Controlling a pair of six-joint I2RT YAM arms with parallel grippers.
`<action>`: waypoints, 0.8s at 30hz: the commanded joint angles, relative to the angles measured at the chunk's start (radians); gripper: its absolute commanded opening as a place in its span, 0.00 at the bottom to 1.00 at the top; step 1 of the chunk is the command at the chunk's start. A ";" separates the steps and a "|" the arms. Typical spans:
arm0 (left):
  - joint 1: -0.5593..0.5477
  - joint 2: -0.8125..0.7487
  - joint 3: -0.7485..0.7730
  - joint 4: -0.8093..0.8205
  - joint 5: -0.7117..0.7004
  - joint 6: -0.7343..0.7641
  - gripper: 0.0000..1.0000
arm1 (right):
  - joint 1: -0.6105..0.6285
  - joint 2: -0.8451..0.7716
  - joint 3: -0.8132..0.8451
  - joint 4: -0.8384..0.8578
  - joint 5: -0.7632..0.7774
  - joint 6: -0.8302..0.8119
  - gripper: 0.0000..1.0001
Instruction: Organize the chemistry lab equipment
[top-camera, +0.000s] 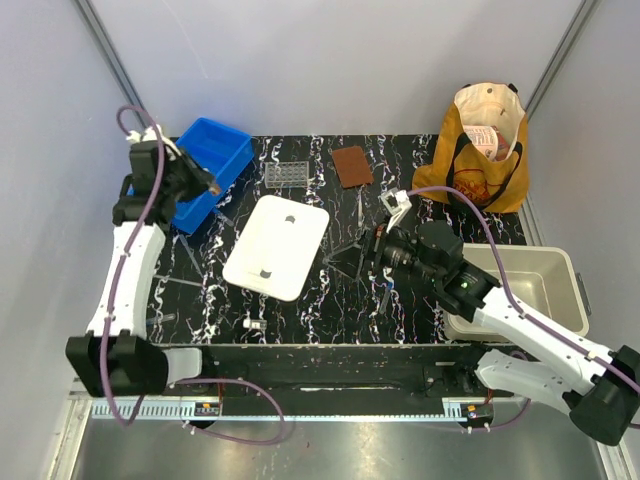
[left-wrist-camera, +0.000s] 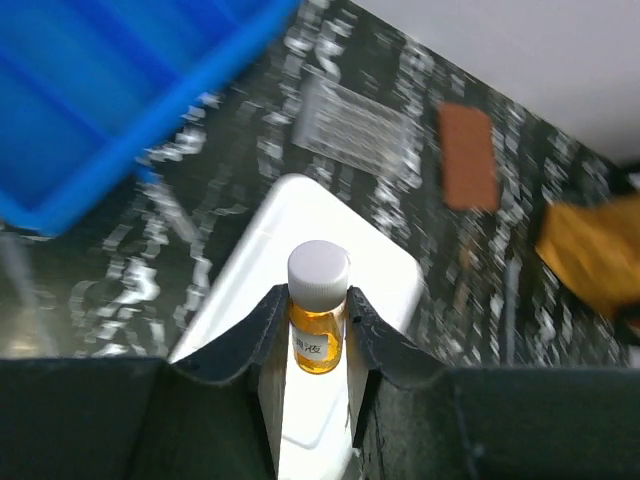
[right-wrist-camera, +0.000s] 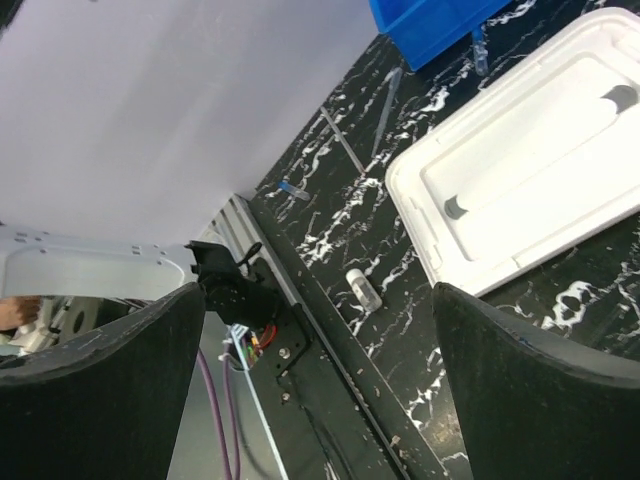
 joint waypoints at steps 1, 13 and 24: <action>0.169 0.130 0.096 -0.042 -0.136 0.030 0.00 | 0.007 -0.021 0.036 -0.113 0.059 -0.100 1.00; 0.358 0.536 0.277 -0.010 -0.239 -0.022 0.00 | 0.005 -0.054 0.051 -0.212 0.133 -0.181 1.00; 0.381 0.734 0.389 0.028 -0.179 -0.017 0.04 | 0.005 -0.011 0.072 -0.213 0.170 -0.226 1.00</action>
